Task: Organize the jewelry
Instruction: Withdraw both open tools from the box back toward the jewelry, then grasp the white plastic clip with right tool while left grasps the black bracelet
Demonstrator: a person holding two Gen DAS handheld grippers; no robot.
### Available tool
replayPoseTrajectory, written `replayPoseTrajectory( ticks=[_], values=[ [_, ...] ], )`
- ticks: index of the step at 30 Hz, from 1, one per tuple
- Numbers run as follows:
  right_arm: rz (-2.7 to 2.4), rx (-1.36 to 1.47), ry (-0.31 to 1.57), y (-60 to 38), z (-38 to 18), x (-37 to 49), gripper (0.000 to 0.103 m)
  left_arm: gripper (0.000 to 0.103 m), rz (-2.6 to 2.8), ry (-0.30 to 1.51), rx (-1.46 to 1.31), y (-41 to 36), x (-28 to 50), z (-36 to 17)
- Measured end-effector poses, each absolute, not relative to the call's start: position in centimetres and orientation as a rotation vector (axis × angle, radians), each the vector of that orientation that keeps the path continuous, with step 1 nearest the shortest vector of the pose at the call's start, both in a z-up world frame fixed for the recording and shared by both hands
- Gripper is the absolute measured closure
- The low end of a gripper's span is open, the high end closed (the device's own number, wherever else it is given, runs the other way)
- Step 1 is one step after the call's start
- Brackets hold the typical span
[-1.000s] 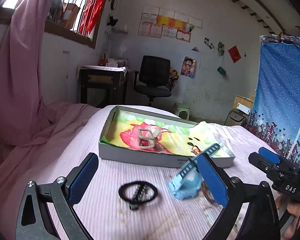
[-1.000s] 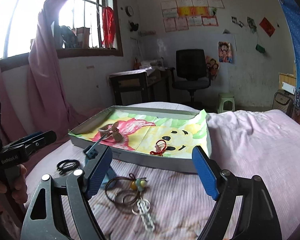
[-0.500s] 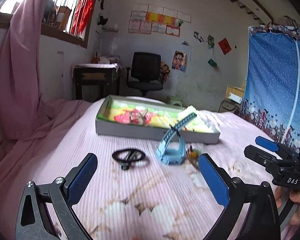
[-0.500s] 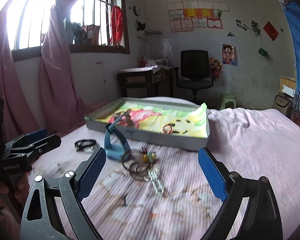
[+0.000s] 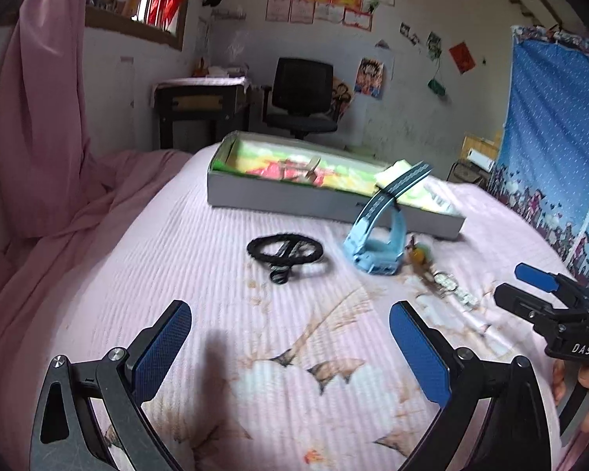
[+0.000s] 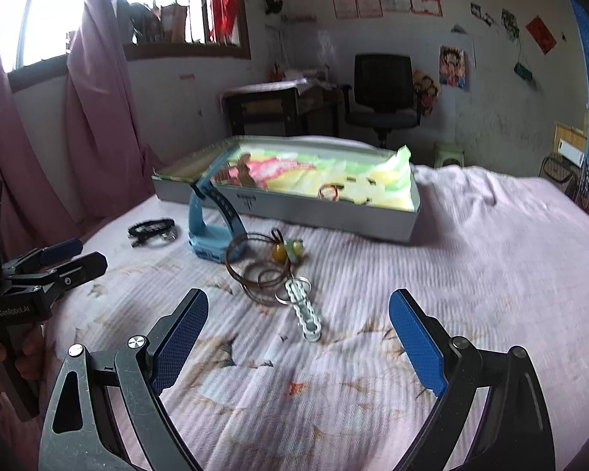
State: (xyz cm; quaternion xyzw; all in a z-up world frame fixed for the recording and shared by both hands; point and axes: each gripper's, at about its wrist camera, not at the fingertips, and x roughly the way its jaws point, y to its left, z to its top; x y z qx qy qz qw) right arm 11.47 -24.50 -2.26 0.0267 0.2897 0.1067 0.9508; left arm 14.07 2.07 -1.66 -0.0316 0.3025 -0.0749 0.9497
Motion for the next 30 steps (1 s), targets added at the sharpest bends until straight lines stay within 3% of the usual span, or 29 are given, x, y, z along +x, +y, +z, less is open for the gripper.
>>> replayPoseTrajectory(
  ticks=[9,17,25,30],
  values=[
    [0.223,0.073,0.696,-24.2,-4.2,13.5,0.017,0.001,-0.143,0.683,-0.060,2.2,16.7,-2.5],
    [0.228,0.090,0.786,-23.9,-5.6,15.3,0.050,0.001,-0.173,0.705,-0.063,1.7,19.6,-2.1],
    [0.241,0.105,0.825,-23.6,-6.4,16.5,0.075,0.005,-0.178,0.724,-0.045,1.3,21.2,-2.4],
    [0.247,0.098,0.826,-23.2,-6.6,16.8,0.083,0.022,-0.173,0.715,-0.081,2.0,21.5,-2.3]
  ],
)
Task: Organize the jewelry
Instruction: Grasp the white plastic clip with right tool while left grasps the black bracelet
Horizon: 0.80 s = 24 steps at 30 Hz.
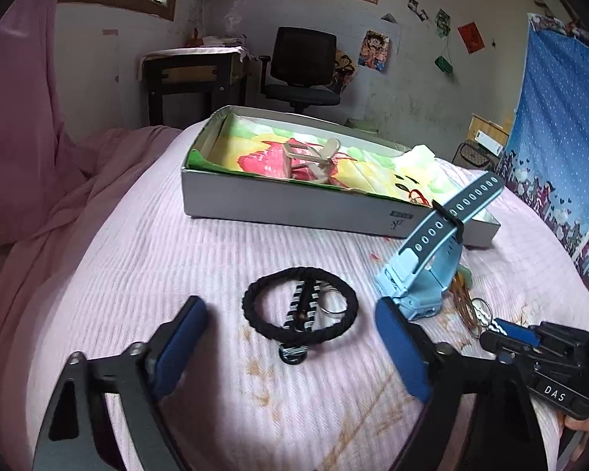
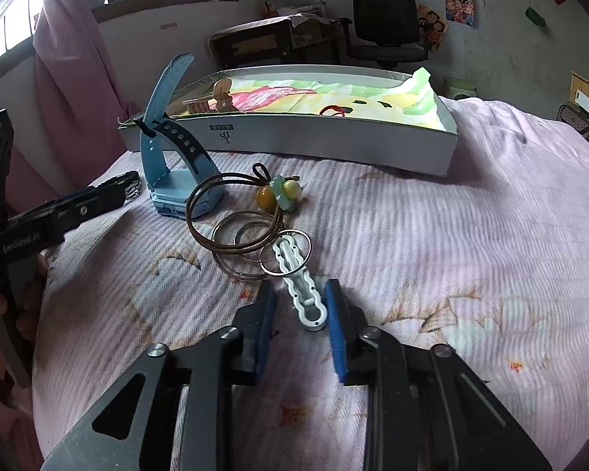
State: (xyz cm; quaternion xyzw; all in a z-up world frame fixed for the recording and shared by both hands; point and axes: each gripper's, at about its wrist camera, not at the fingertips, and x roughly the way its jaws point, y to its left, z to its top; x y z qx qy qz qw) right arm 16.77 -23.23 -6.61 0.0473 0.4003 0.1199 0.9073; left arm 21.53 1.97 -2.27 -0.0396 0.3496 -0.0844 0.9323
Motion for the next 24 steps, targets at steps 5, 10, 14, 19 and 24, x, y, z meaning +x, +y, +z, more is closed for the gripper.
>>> replayPoseTrajectory(
  ticks=[5,10,14,19,24],
  values=[
    [0.249,0.102,0.825,-23.2,-6.7,16.8,0.087,0.038,-0.176,0.687,-0.101,2.2,21.0,-2.1],
    [0.255,0.111,0.822,-23.3,-6.7,16.8,0.089,0.053,-0.180,0.653,-0.121,2.5,20.4,-1.9],
    [0.257,0.111,0.821,-23.4,-6.7,16.7,0.089,0.060,-0.184,0.616,-0.140,2.8,19.8,-1.5],
    [0.258,0.112,0.822,-23.4,-6.7,16.7,0.089,0.073,-0.192,0.603,-0.164,3.2,19.3,-1.6],
    [0.257,0.110,0.821,-23.4,-6.7,16.7,0.089,0.086,-0.191,0.602,-0.178,3.4,19.1,-1.8]
  ],
)
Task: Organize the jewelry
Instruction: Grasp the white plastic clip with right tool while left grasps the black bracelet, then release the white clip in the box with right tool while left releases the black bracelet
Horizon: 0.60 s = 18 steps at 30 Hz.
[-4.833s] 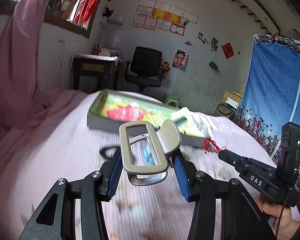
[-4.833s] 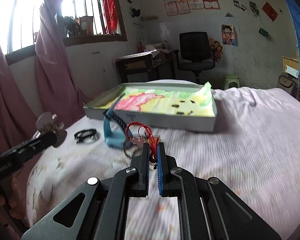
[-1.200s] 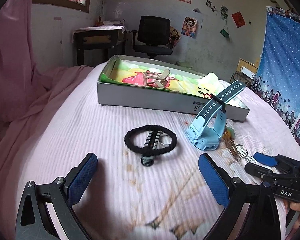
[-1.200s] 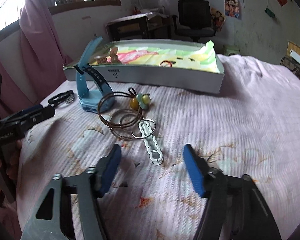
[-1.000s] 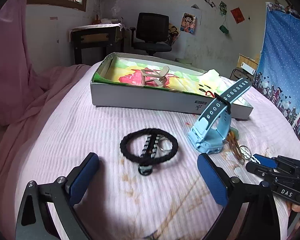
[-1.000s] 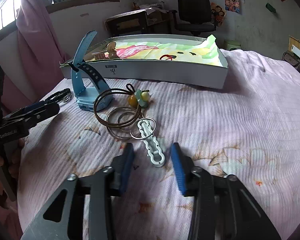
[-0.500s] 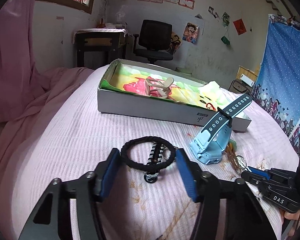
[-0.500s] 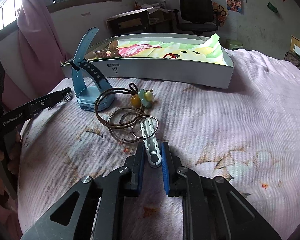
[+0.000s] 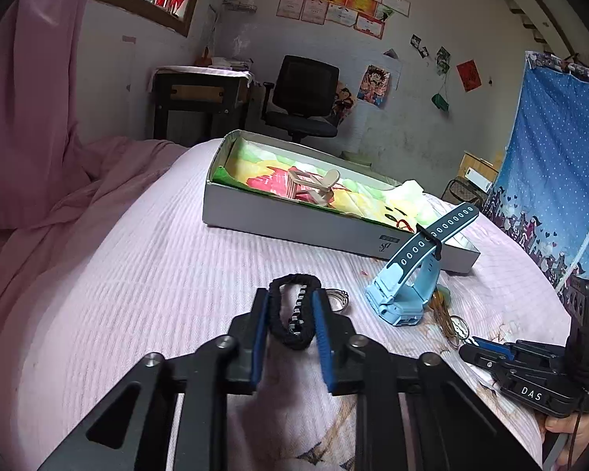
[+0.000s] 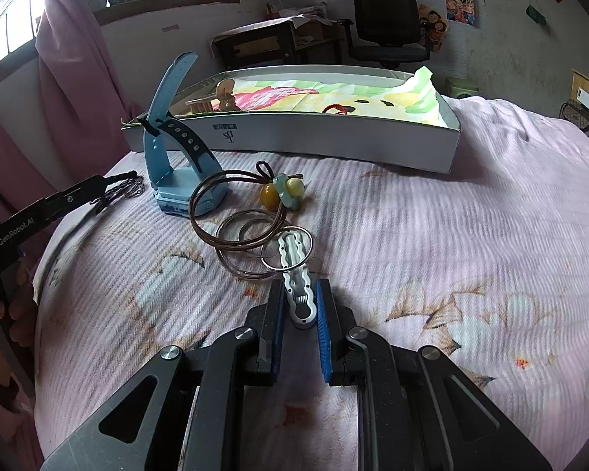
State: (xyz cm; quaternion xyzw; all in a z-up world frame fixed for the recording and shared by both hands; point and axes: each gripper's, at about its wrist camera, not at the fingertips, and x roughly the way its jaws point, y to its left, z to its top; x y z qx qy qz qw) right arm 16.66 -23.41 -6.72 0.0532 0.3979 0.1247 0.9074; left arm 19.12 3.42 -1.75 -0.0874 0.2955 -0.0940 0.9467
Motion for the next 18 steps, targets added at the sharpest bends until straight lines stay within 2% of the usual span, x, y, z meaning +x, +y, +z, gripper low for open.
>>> replayPoseTrajectory(
  ticks=[9,18],
  values=[
    [0.264,0.127,0.821,-23.4,-6.7,15.7,0.089,0.097,-0.216,0.580,-0.156,2.8,17.5,-1.8],
    [0.289,0.131,0.877,-23.4,-5.8,14.0,0.089,0.097,-0.247,0.545,-0.110,1.6,14.4,-1.1]
  ],
)
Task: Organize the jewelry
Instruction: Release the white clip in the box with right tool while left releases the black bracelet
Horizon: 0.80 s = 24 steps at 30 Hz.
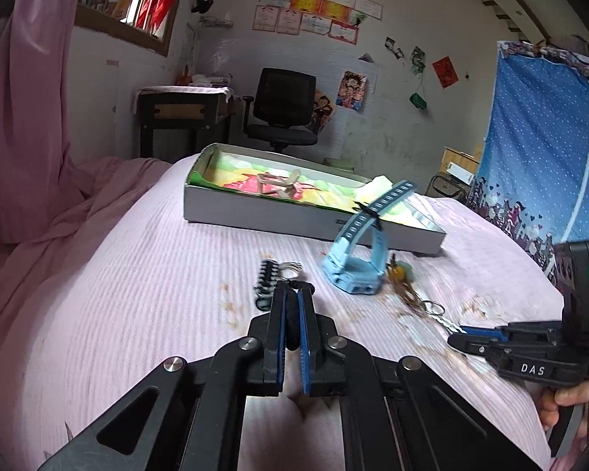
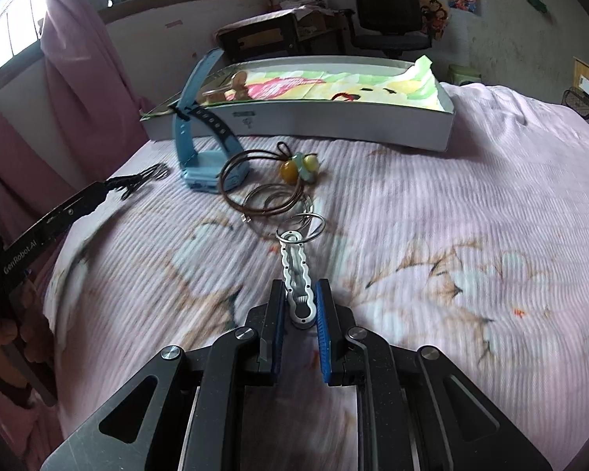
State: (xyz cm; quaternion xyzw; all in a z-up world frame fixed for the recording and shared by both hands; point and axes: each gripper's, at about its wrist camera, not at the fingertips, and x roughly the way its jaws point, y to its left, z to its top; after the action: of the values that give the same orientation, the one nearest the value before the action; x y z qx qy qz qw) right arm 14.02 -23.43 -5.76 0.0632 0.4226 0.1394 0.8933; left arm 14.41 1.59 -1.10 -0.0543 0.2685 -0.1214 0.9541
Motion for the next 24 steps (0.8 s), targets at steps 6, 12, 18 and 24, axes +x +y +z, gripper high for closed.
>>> replayPoseTrajectory(
  ticks=[6,12,18,24],
  values=[
    [0.332,0.106,0.864,-23.1,-4.5,13.2,0.090,0.097,-0.277,0.524,-0.084,0.3,13.1,-0.6],
    [0.354,0.119,0.751,-23.1,-2.4,12.3,0.090,0.097,-0.299,0.493,-0.104,-0.3,12.6,0.2],
    [0.329,0.151,0.615,-23.8,-0.6,13.4,0.090,0.097,-0.283,0.476,-0.147,-0.1,15.2,2.4],
    [0.300,0.138,0.570,-23.7,0.5,18.7,0.090,0.097,-0.260,0.485,-0.158,0.7,20.5,4.5]
  ],
)
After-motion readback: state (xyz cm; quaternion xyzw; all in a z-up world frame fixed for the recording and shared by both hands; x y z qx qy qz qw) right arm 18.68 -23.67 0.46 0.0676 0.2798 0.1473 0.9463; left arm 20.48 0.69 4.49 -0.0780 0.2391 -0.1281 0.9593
